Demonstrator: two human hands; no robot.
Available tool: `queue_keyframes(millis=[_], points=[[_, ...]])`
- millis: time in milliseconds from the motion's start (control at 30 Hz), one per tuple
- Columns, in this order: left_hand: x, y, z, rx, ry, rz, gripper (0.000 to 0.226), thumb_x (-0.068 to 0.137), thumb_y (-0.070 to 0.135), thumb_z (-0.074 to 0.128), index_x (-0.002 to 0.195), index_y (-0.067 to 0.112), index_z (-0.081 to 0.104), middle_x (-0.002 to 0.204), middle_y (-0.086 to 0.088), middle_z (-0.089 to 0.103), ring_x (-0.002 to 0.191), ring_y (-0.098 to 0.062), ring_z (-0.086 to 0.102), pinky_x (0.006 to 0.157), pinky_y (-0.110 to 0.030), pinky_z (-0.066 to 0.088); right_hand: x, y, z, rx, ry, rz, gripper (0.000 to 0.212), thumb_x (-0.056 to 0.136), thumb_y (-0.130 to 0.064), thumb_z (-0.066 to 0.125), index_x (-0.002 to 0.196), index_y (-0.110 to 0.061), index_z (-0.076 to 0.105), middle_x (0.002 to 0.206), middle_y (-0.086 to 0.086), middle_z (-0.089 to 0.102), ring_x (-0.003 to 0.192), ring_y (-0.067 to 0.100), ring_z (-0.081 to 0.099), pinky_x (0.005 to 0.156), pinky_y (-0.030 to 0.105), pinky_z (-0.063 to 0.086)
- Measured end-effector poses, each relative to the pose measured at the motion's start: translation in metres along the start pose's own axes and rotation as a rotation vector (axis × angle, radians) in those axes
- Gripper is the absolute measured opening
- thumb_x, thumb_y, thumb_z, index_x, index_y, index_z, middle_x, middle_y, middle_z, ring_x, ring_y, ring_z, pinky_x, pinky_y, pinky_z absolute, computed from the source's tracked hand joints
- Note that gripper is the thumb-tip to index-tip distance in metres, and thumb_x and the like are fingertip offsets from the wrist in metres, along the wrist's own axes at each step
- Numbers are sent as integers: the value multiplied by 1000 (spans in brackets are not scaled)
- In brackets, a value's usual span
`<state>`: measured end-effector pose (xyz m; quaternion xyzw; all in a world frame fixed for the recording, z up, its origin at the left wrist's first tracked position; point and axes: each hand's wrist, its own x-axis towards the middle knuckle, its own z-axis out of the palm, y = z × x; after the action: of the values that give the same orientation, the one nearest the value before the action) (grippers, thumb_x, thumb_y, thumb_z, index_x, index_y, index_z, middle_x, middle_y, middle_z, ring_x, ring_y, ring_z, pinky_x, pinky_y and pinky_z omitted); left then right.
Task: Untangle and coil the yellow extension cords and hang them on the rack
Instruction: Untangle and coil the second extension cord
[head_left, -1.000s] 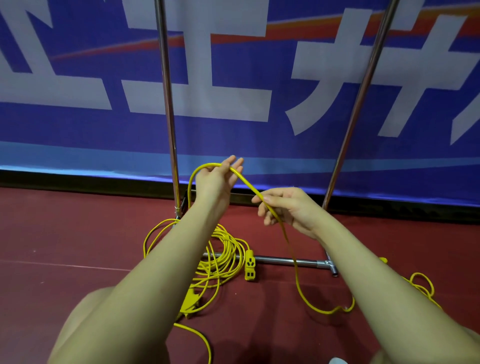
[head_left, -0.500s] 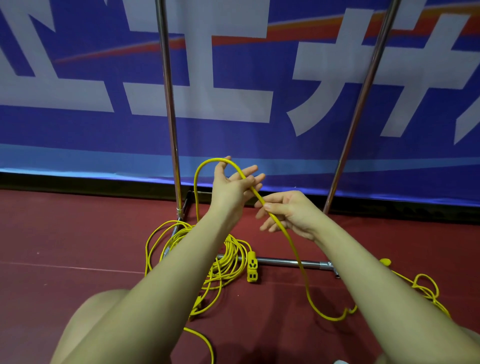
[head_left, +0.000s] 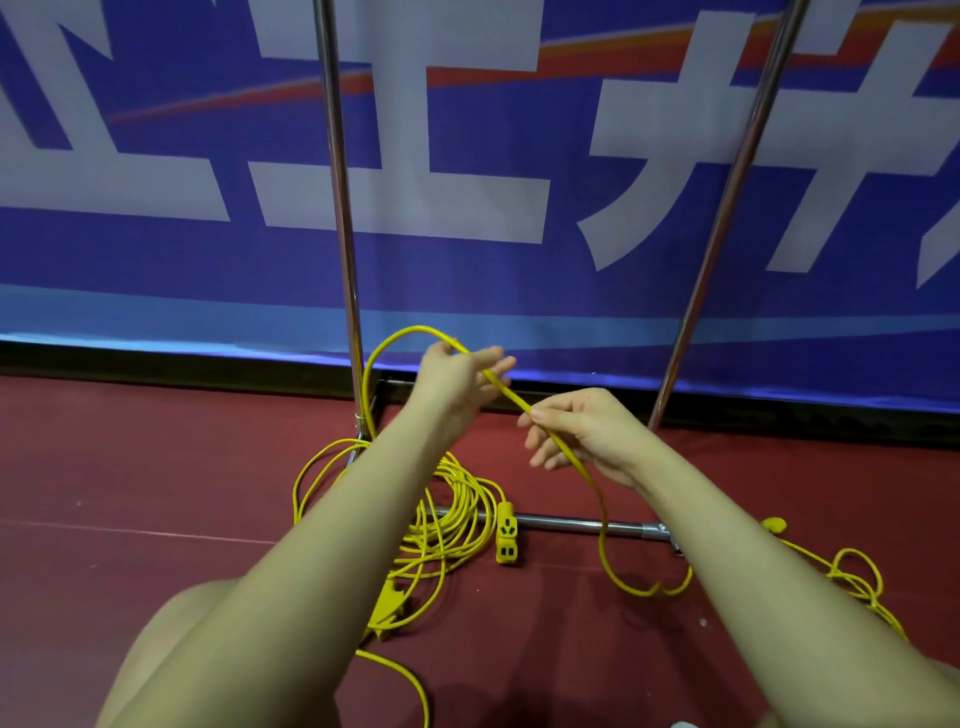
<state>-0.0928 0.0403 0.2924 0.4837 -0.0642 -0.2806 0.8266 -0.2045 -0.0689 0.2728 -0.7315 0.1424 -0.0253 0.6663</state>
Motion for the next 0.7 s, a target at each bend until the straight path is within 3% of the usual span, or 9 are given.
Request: queue_keyframes(millis=[133,300,467,533,633,700], points=[[-8,-5,8,43,-50,55,60,87,-19,44,139,5,24,99,-16,60,83,-26,66,77,-36,54,1,-9,3,65,6,-30,19,96,-12,49,88,-3,64,60,4,66,52,15,66,49,20,51],[0,12,-3,-176,-4,150,63,91,-17,40,144,8,19,111,-20,58,92,-32,65,82,-35,54,-3,-8,-2,-16,-73,33,27,97,-19,47,85,-3,65,62,7,68,55,16,67,52,19,49],[8,23,-17,-327,81,194,71,90,-17,42,148,7,8,121,-27,54,100,-34,62,84,-38,54,-5,0,-11,-50,-6,48,22,95,-15,51,83,-4,66,62,5,68,54,15,66,53,18,48],[9,21,-16,-281,71,146,71,90,-13,49,147,2,10,113,-23,58,94,-31,65,80,-37,57,-5,-1,-10,-41,37,32,22,96,-14,51,82,-4,65,59,4,66,50,13,65,49,17,47],[-3,6,-4,-74,-40,35,52,89,-11,51,133,1,26,105,-19,60,84,-25,67,73,-36,57,-3,-5,-6,-3,64,-8,23,97,-14,49,84,-4,64,57,2,65,48,13,64,47,17,47],[-10,-4,3,2,-79,62,48,90,-12,49,131,0,27,102,-18,62,85,-24,67,74,-32,58,-2,-10,-1,13,41,-27,23,97,-16,48,85,-4,64,58,2,65,49,13,64,47,17,47]])
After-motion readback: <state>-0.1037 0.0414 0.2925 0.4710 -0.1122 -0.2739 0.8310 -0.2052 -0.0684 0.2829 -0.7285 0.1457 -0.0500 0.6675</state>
